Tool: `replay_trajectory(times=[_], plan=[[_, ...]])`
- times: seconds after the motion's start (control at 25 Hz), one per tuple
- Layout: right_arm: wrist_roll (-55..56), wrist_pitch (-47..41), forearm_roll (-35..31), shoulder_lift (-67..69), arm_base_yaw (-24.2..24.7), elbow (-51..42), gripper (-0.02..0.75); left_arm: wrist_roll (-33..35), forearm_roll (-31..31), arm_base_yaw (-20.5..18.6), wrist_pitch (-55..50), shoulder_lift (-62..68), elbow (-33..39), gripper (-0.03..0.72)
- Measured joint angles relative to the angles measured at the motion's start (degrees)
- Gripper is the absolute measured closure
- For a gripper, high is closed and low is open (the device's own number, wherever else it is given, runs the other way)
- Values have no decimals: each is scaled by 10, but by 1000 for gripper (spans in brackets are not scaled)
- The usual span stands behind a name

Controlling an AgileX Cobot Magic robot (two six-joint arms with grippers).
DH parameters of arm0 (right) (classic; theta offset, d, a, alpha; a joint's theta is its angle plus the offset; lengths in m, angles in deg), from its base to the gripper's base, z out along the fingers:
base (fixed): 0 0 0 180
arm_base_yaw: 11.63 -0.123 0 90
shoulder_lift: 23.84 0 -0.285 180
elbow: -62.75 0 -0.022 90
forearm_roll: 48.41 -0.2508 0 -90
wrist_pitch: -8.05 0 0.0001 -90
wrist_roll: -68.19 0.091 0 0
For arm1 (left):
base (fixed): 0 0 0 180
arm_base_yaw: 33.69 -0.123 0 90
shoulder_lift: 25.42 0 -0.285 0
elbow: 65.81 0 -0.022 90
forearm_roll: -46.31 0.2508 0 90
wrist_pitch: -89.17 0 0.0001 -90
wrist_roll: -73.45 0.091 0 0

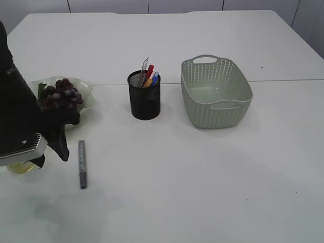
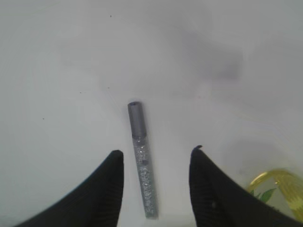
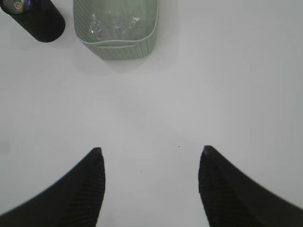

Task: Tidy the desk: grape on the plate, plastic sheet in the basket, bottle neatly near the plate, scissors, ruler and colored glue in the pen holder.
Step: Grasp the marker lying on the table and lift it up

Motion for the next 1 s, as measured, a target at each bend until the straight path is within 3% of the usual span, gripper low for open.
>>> replay_trajectory(times=[0.28,1.0], plan=[[0,0,0,-12,0,0,279,0,-50,14,13,0,0,240],[1,0,0,-12,0,0,279,1,-92,14,67,48,0,233]])
